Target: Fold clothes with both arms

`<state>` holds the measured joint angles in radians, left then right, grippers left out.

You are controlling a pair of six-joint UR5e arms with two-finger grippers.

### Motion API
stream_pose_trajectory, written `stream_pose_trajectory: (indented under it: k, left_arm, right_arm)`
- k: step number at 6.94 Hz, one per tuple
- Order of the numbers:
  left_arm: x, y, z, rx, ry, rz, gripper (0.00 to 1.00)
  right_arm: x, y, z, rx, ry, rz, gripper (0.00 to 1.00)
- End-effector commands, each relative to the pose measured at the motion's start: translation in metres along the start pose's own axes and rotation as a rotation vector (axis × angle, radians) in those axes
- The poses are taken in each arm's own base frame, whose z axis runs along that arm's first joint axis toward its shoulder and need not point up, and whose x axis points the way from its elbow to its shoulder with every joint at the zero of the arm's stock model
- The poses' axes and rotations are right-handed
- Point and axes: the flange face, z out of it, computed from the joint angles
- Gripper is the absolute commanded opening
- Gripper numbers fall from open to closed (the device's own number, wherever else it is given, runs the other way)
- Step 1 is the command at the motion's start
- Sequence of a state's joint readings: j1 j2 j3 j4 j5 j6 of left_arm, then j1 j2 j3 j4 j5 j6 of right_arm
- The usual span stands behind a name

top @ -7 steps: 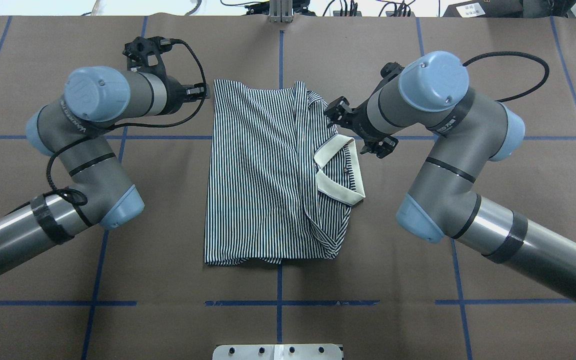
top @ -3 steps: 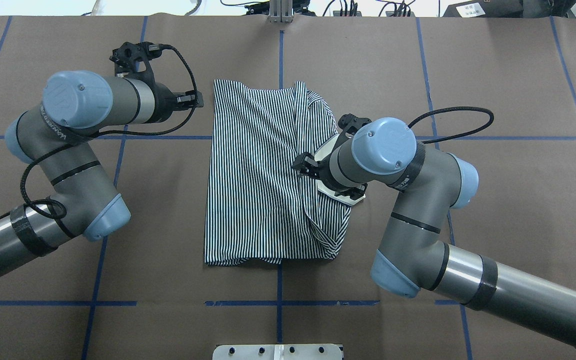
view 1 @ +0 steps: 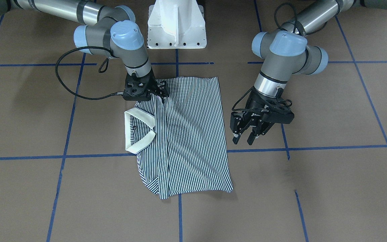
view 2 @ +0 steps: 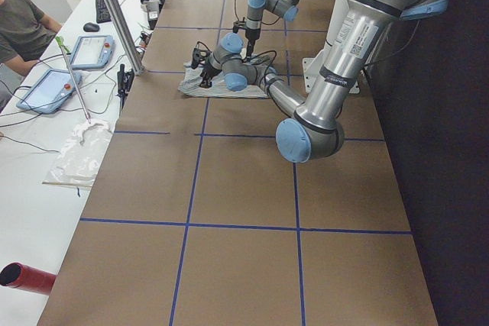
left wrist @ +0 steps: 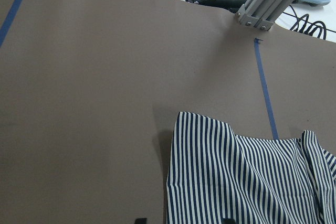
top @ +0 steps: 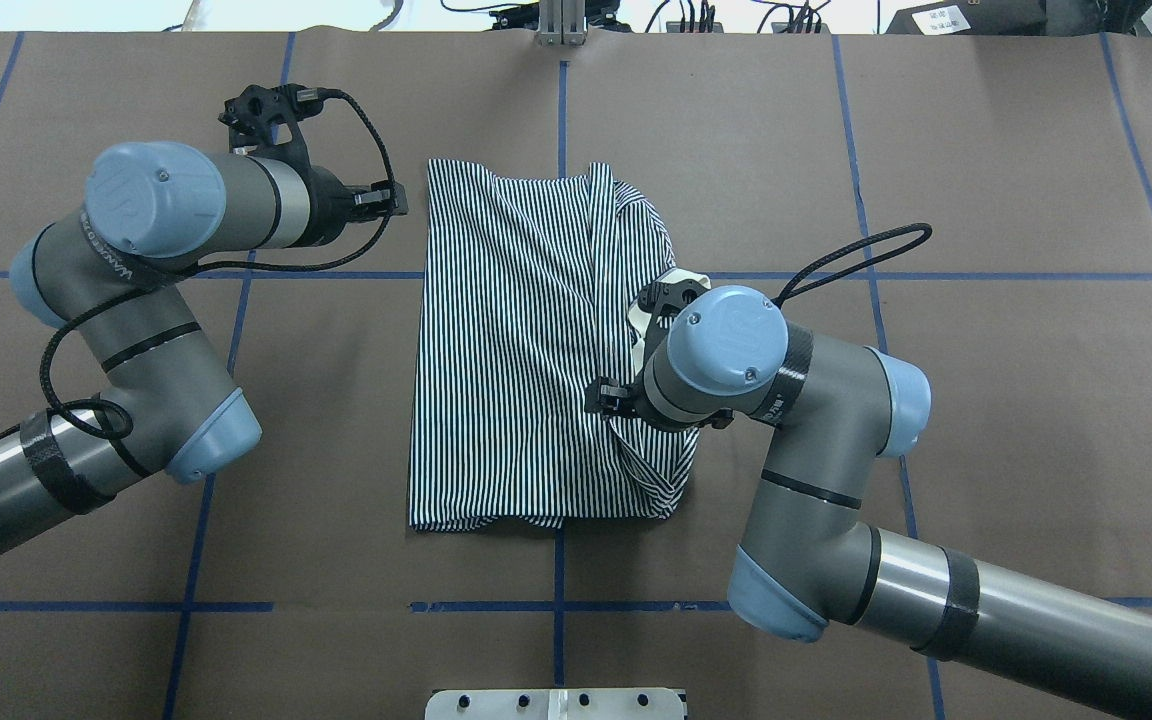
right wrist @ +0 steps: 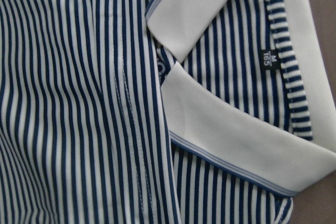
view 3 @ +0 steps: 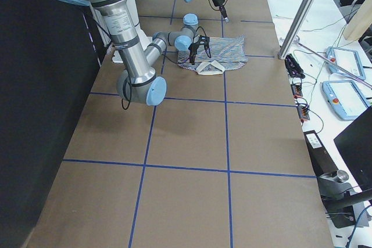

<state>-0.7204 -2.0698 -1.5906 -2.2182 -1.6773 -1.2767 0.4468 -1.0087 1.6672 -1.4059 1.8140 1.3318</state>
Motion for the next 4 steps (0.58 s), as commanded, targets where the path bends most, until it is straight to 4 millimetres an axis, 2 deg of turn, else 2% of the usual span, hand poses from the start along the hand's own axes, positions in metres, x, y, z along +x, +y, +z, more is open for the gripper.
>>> stream_pose_trajectory:
  k: [1, 2, 3, 4]
  left_arm:
    - [0.002, 0.001, 0.0, -0.002, 0.003, -0.015, 0.57]
    - [0.002, 0.002, -0.001, -0.004, 0.004, -0.016, 0.57]
    - [0.002, 0.002, -0.001, -0.003, 0.005, -0.016, 0.57]
    - [0.003, 0.003, -0.001, -0.005, 0.005, -0.046, 0.57]
  right_arm:
    - [-0.002, 0.021, 0.0, -0.038, 0.06, -0.188, 0.98]
    - [-0.004, 0.035, -0.003, -0.044, 0.098, -0.234, 0.94]
    - [-0.011, 0.036, -0.009, -0.031, 0.088, -0.243, 0.51]
    - [-0.01, 0.038, -0.007, -0.032, 0.089, -0.245, 0.4]
